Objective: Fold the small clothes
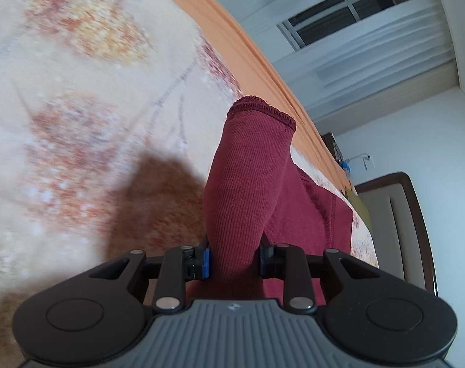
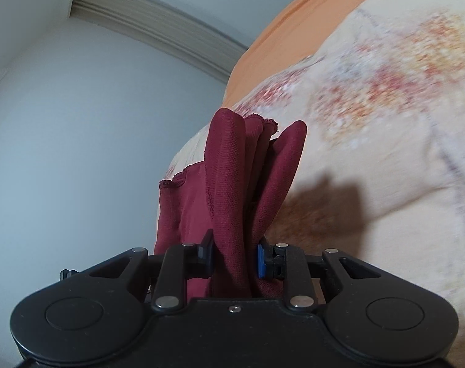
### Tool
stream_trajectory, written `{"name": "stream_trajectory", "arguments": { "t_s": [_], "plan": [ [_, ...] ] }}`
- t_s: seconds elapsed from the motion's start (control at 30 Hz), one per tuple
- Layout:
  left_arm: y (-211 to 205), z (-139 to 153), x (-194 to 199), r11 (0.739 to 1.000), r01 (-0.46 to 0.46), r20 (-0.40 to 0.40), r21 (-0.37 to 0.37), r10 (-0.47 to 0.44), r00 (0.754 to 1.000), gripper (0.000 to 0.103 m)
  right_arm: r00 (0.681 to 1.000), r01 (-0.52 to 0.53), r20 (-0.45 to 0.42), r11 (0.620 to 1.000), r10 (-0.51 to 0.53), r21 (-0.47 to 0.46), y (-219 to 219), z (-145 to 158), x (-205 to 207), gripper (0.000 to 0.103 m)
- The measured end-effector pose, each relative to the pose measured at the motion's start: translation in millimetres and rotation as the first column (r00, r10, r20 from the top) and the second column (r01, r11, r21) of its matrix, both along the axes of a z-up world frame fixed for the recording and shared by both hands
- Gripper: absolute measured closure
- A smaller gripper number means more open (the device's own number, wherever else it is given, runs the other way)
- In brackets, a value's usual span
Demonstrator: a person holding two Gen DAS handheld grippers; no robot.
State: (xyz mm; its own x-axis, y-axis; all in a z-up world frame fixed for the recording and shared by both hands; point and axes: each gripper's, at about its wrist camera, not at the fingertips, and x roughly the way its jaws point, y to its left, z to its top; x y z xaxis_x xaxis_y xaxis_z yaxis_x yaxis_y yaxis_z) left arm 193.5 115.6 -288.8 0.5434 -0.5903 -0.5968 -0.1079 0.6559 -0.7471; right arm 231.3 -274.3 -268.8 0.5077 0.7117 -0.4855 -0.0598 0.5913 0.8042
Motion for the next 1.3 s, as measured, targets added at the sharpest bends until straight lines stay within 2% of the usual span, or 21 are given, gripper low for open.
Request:
{"name": "stream_trajectory", "arguments": {
  "t_s": [0.23, 0.43, 0.53, 0.63, 0.77, 0.93, 1.07, 1.17, 1.2, 1.27, 1.3],
  "plan": [
    [87.8, 18.1, -22.6, 0.993, -0.119, 0.018, 0.020, 0.119, 0.993, 0.074, 0.993, -0.121, 0.010, 0.992, 0.121, 0.020, 96.8, 0.5, 25.1, 0.076],
    [178.8, 25.6, -33.9, 0.971, -0.228, 0.046, 0.070, 0.226, 0.973, 0.074, 0.971, -0.239, 0.008, 0.971, 0.239, 0.030, 199.6, -18.5, 62.0, 0.076],
    [218.7, 11.0, -37.3, 0.958, -0.267, 0.044, 0.100, 0.264, 0.964, 0.074, 0.958, -0.285, -0.010, 0.958, 0.286, 0.011, 243.6, -41.0, 72.5, 0.075],
    [243.7, -19.8, -37.8, 0.950, -0.292, 0.015, 0.109, 0.292, 0.956, 0.074, 0.948, -0.316, -0.064, 0.948, 0.313, -0.034, 269.8, -73.0, 79.7, 0.075],
    [255.0, -51.4, -43.2, 0.953, -0.277, -0.018, 0.126, 0.281, 0.960, 0.071, 0.936, -0.344, -0.112, 0.934, 0.333, -0.100, 277.5, -99.2, 70.9, 0.071],
    [258.5, -45.6, -49.5, 0.957, -0.260, 0.010, 0.128, 0.261, 0.965, 0.065, 0.951, -0.290, -0.149, 0.949, 0.271, -0.122, 253.2, -98.0, 70.1, 0.058],
    [264.7, -28.3, -69.7, 0.947, -0.273, 0.026, 0.168, 0.272, 0.962, 0.065, 0.951, -0.302, -0.132, 0.934, 0.280, -0.192, 241.6, -74.5, 63.7, 0.058],
    [262.2, -12.2, -92.6, 0.934, -0.292, 0.028, 0.209, 0.292, 0.956, 0.055, 0.946, -0.325, -0.101, 0.913, 0.309, -0.248, 240.5, -53.5, 51.8, 0.057],
    [260.0, -6.6, -102.6, 0.929, -0.297, 0.025, 0.222, 0.298, 0.954, 0.051, 0.944, -0.330, -0.094, 0.910, 0.316, -0.252, 240.6, -46.6, 46.8, 0.054],
    [253.4, 4.0, -121.0, 0.920, -0.306, 0.016, 0.245, 0.311, 0.950, 0.045, 0.941, -0.339, -0.080, 0.905, 0.329, -0.258, 242.9, -32.9, 35.9, 0.038],
    [250.0, 9.2, -132.4, 0.915, -0.314, 0.014, 0.254, 0.321, 0.947, 0.040, 0.939, -0.343, -0.071, 0.903, 0.337, -0.259, 245.7, -25.1, 30.9, 0.036]
  ]
}}
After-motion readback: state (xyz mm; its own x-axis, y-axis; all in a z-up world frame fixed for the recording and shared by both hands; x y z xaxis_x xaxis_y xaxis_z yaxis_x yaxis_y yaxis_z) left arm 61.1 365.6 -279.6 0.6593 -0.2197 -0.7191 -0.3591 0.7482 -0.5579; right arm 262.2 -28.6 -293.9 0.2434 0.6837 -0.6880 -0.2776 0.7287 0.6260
